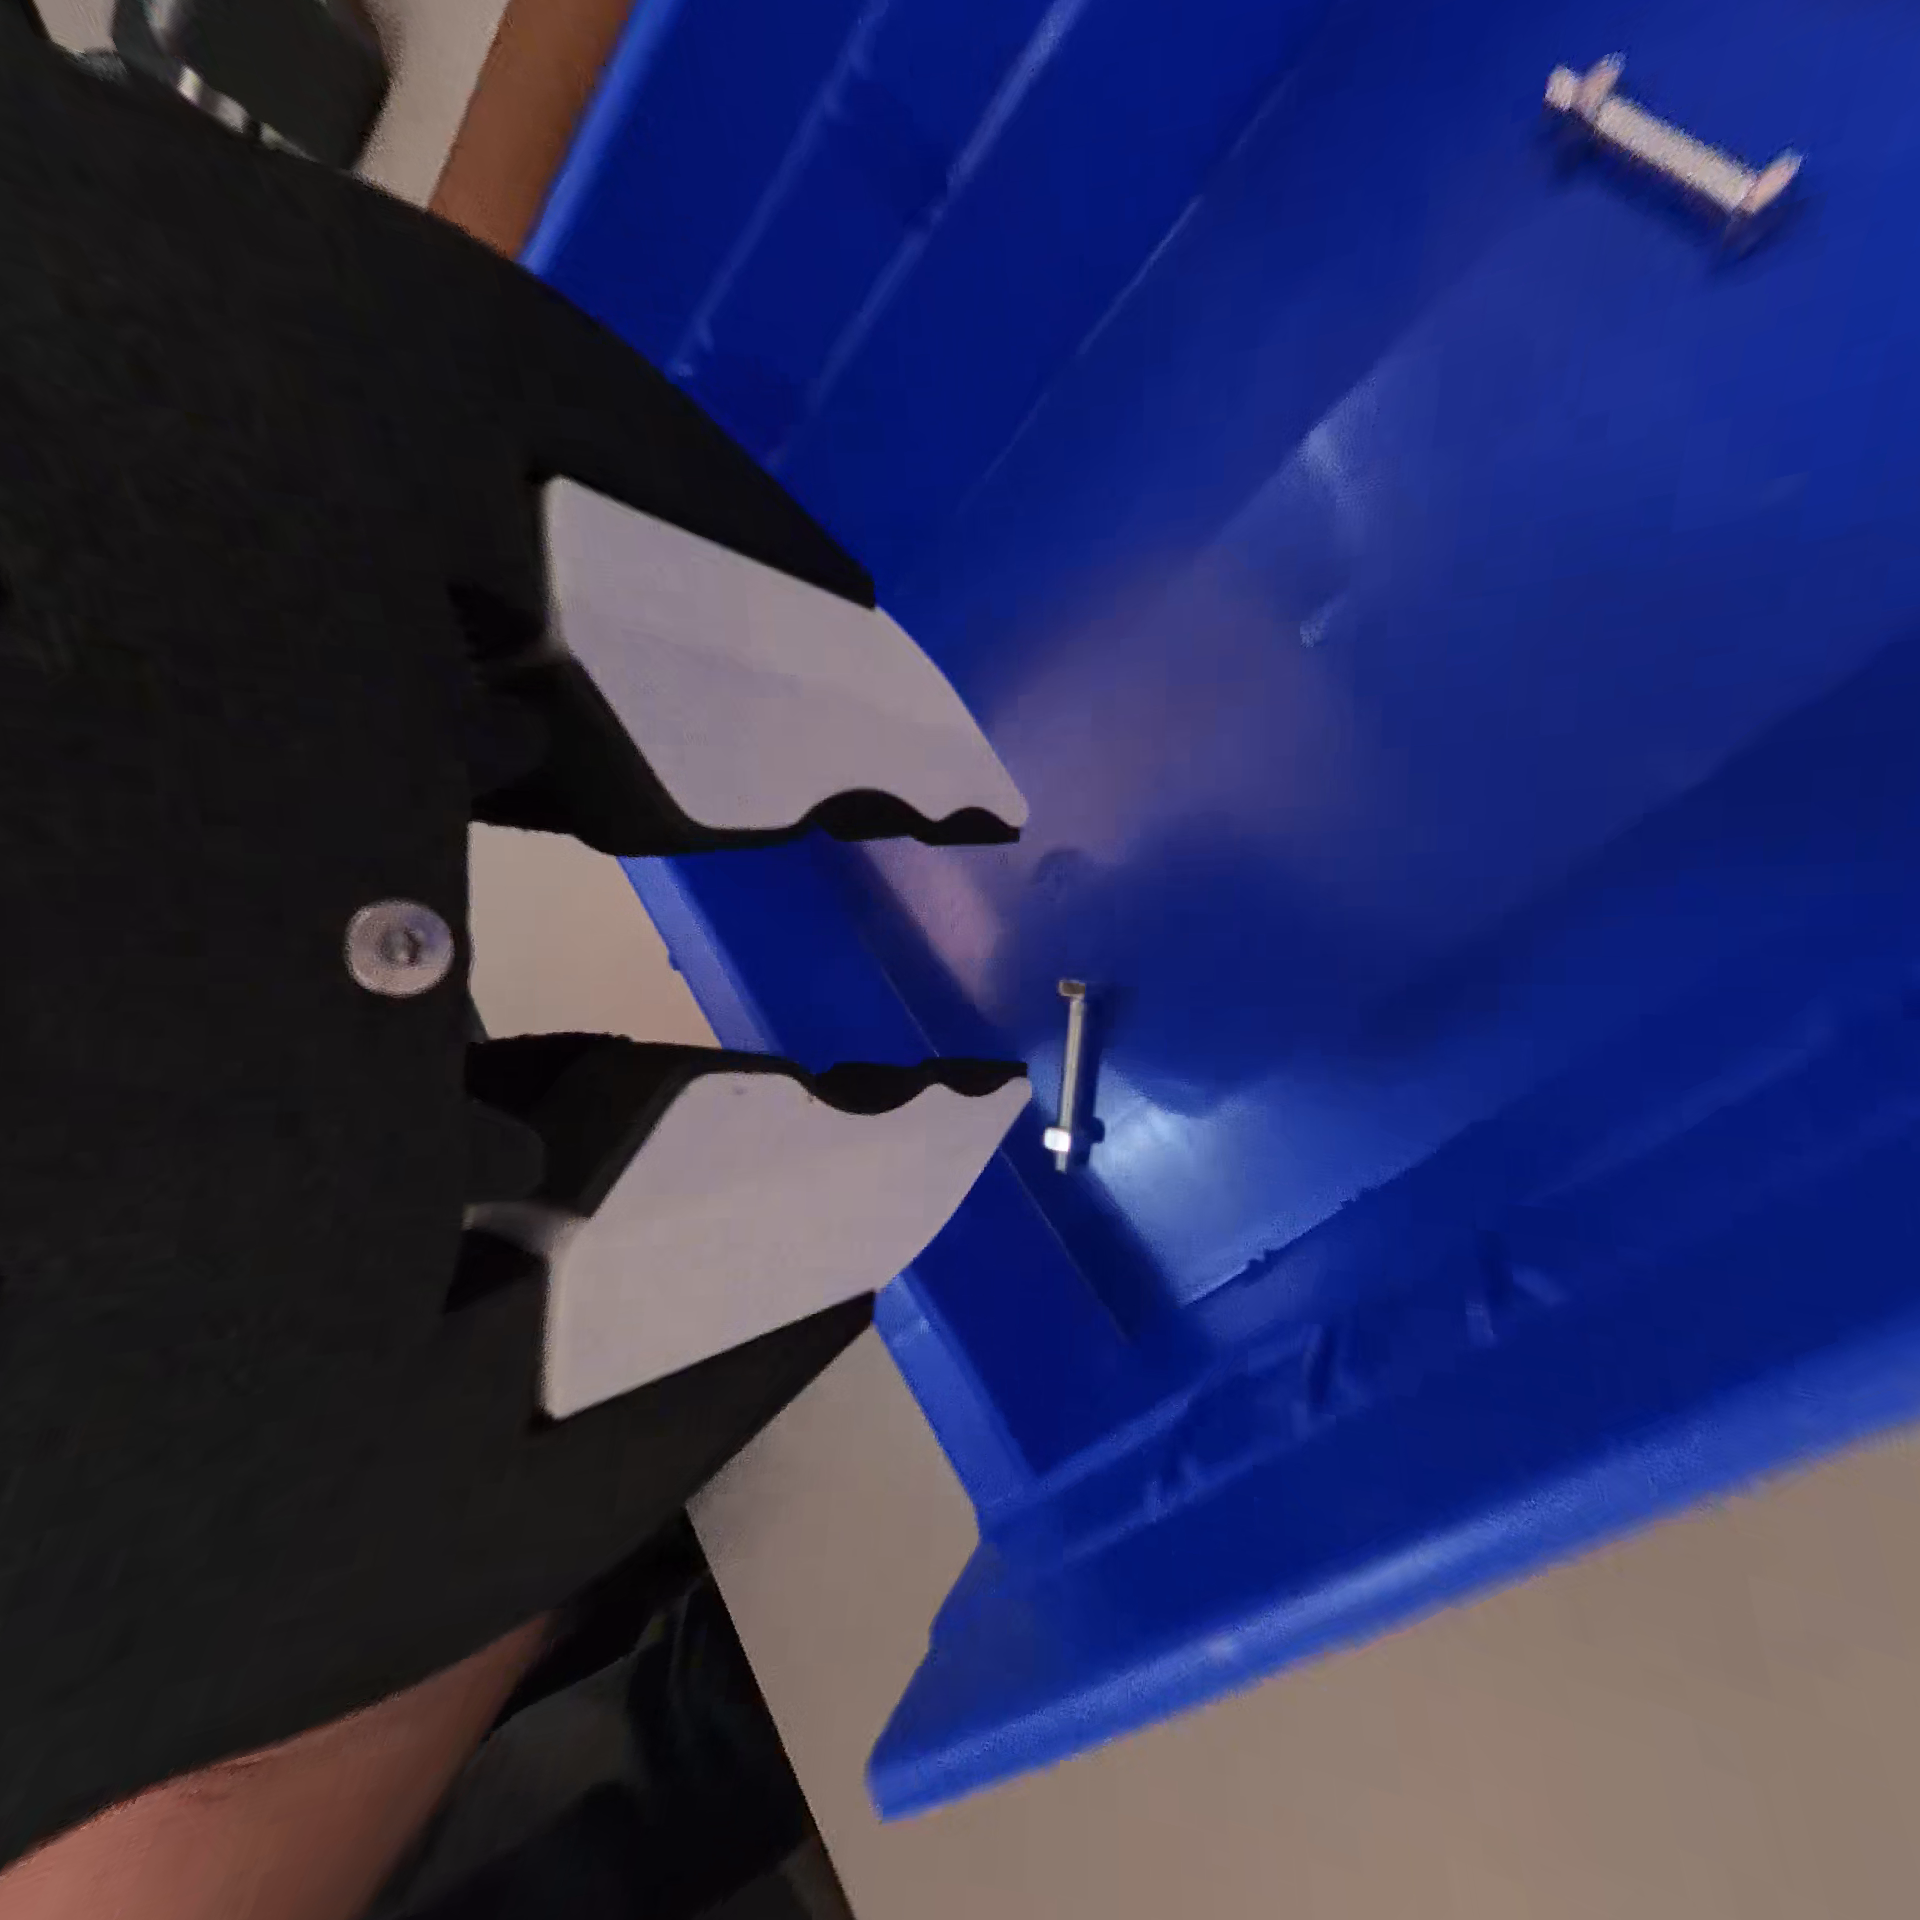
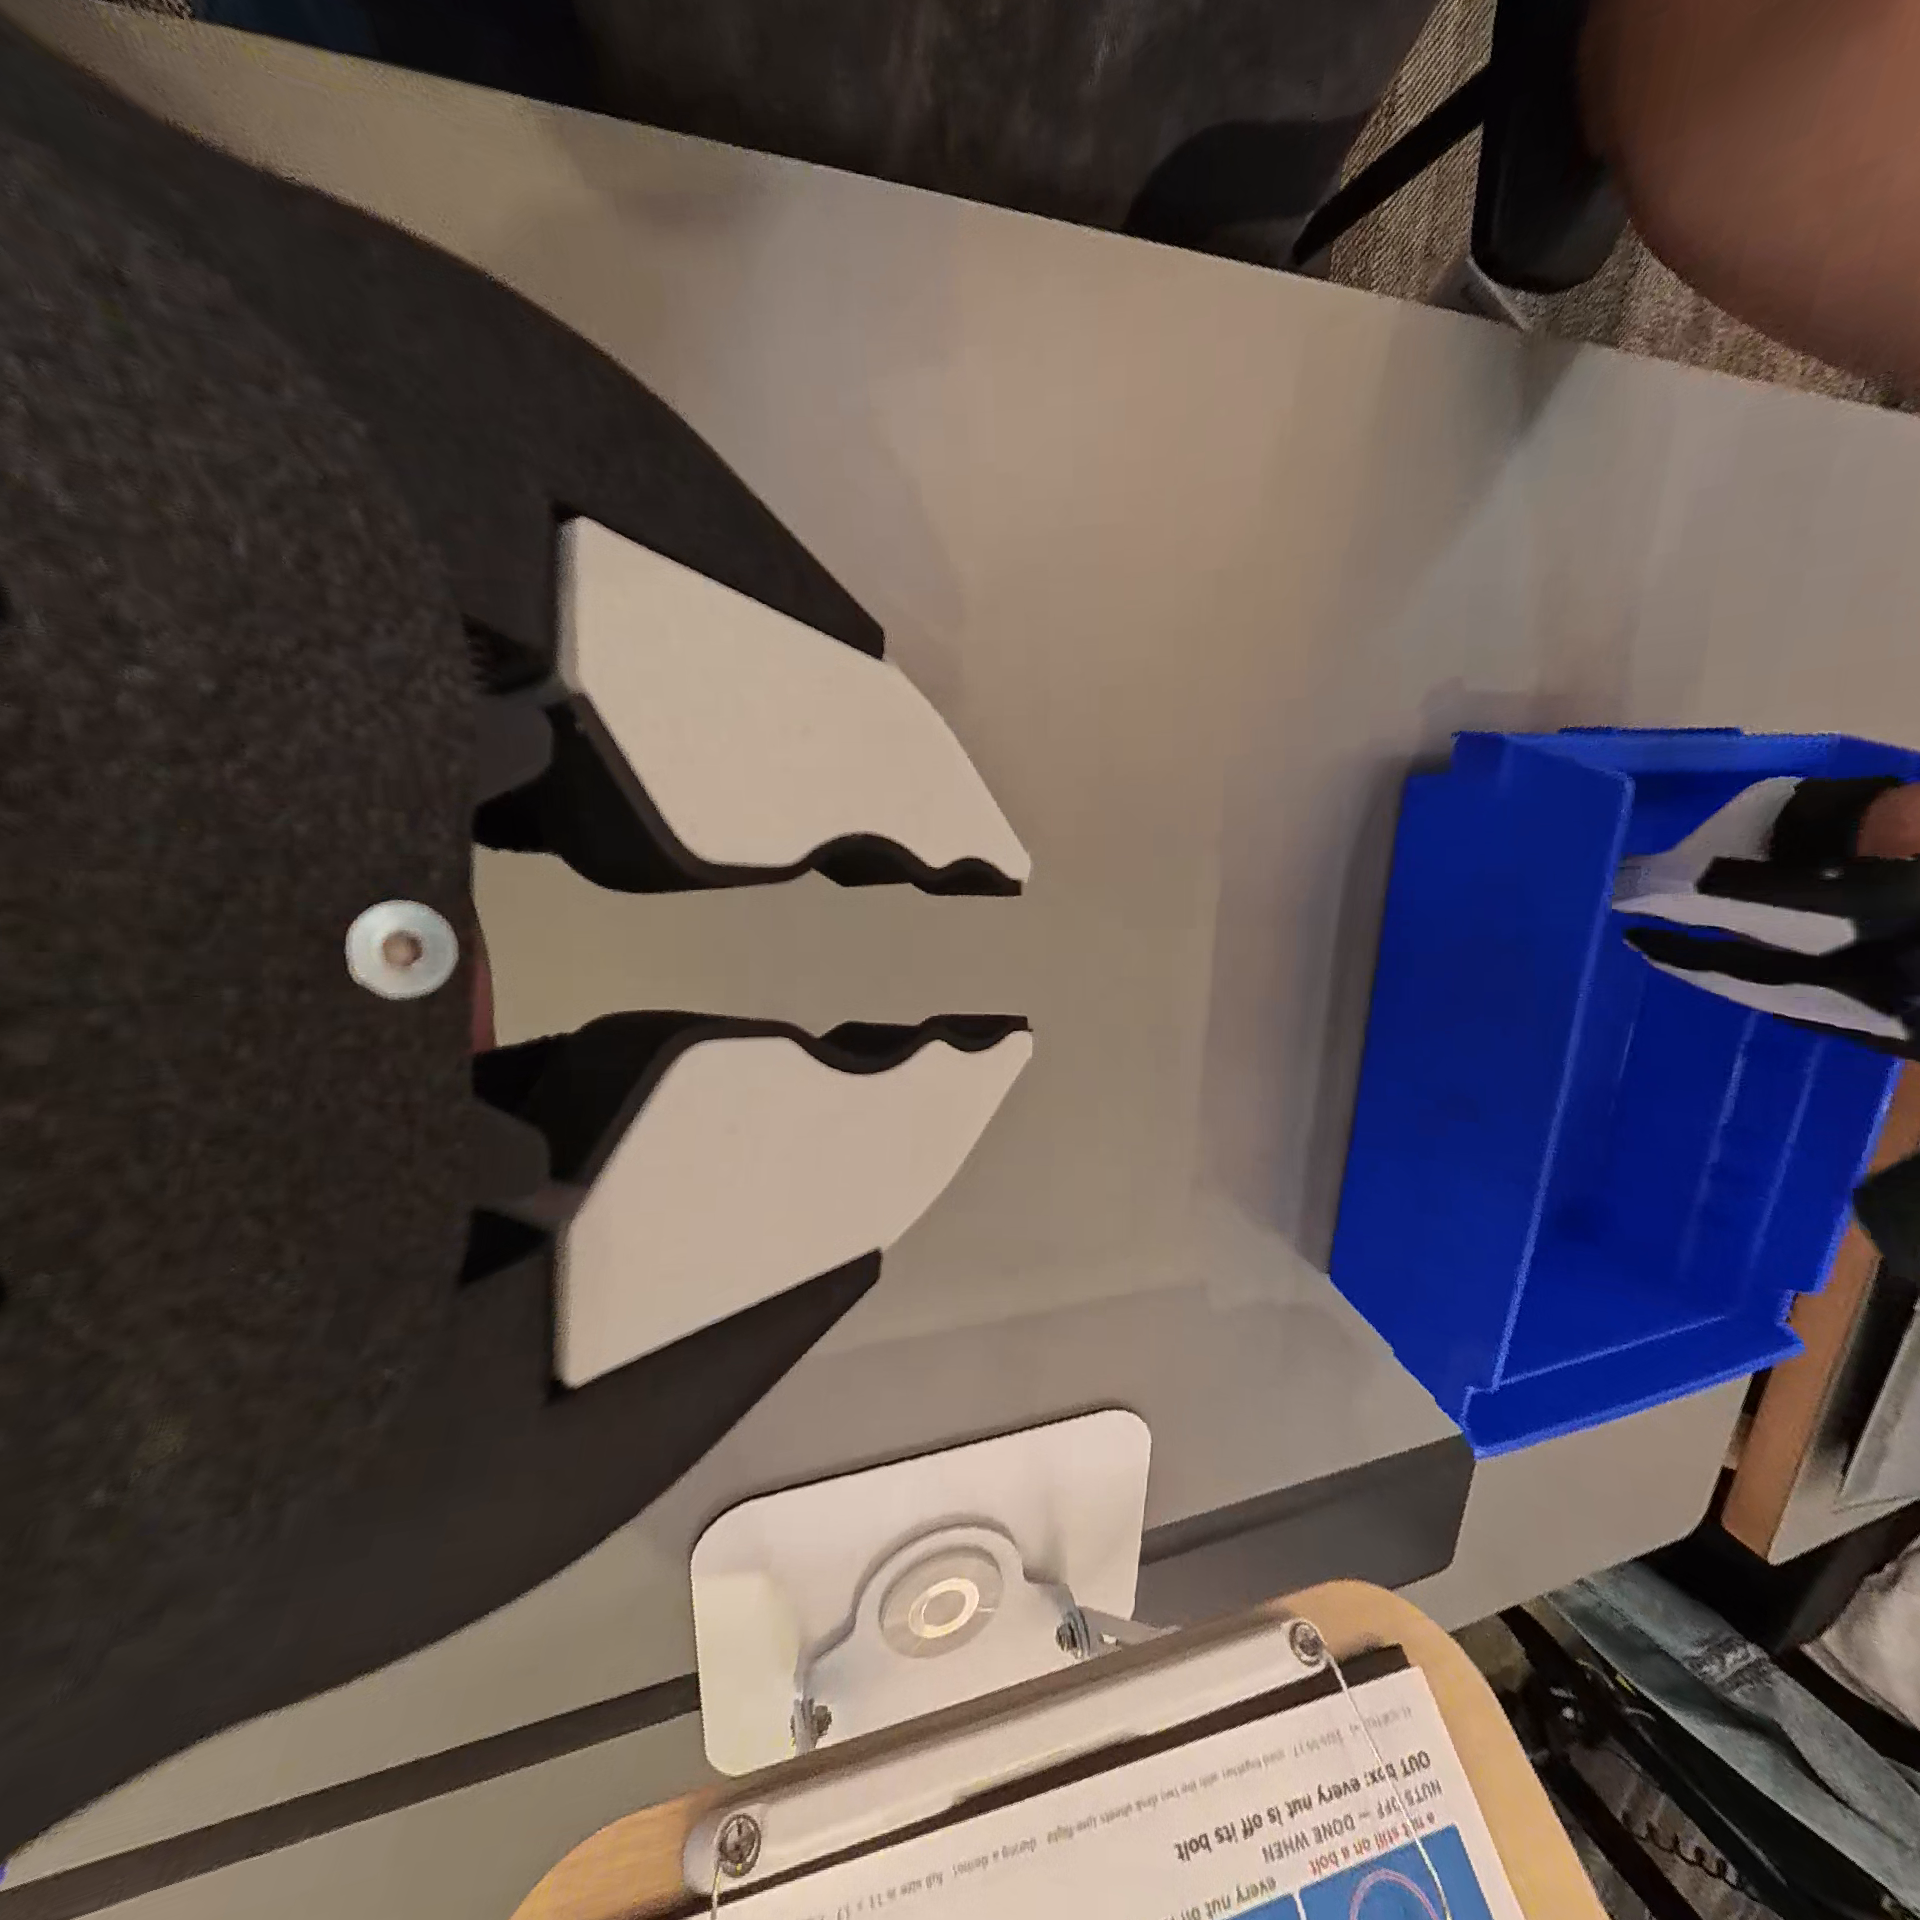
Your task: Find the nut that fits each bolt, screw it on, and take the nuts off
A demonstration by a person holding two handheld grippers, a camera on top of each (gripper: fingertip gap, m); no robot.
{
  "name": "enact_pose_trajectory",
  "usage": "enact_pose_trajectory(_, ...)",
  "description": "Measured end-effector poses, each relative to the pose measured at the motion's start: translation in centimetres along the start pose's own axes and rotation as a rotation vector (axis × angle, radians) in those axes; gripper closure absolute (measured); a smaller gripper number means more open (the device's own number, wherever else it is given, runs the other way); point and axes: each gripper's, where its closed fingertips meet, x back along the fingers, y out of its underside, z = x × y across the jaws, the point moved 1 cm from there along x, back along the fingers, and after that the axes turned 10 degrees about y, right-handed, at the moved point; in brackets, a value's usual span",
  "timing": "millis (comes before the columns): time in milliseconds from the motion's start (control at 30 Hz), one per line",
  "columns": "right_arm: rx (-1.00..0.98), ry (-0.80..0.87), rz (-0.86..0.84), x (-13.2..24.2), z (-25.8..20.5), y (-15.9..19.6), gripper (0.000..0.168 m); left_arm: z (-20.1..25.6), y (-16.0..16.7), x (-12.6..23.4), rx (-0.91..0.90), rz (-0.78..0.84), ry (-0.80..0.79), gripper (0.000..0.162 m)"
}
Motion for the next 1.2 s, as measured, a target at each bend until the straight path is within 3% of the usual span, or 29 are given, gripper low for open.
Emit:
enact_pose_trajectory(167,-0.004,0.006,-0.008,0.3,0.3,0.6,0.147,-0.4,0.3,-2.9,0.023,-0.117,0.056,0.13)
enact_pose_trajectory(333,-0.003,0.009,-0.026,0.4,0.4,1.1,0.148,-0.1,0.5,-3.8,0.031,-0.149,0.111,0.157)
enact_pose_trajectory(533,0.013,0.004,-0.04,0.1,0.1,1.2,0.148,-0.2,0.6,-3.7,-0.015,-0.146,0.098,0.158)
enact_pose_trajectory(633,0.019,0.001,-0.041,0.0,0.0,1.1,0.149,-1.5,0.2,-2.7,-0.014,-0.101,0.016,0.158)
enact_pose_trajectory(733,0.025,0.011,-0.032,0.0,0.1,0.9,0.15,-3.0,-1.6,0.3,-0.044,0.085,-0.087,0.158)
enact_pose_trajectory(867,-0.009,0.106,0.044,0.2,1.8,-0.5,0.152,-2.7,-6.0,7.1,-0.126,0.513,-0.177,0.158)
enact_pose_trajectory(967,-0.137,0.19,0.169,0.2,3.8,-2.7,0.146,0.3,-9.9,13.2,-0.194,0.892,-0.18,0.159)
enact_pose_trajectory(1033,-0.285,0.21,0.279,-0.2,4.9,-4.2,0.145,3.5,-12.3,16.4,-0.194,1.123,-0.087,0.158)
enact_pose_trajectory(1100,-0.427,0.158,0.352,-1.1,5.1,-5.1,0.137,6.3,-14.1,18.0,-0.169,1.27,-0.03,0.158)
enact_pose_trajectory(1200,-0.563,0.212,0.404,-2.6,6.0,-4.9,0.133,10.7,-16.7,17.5,-0.16,1.33,0.047,0.158)
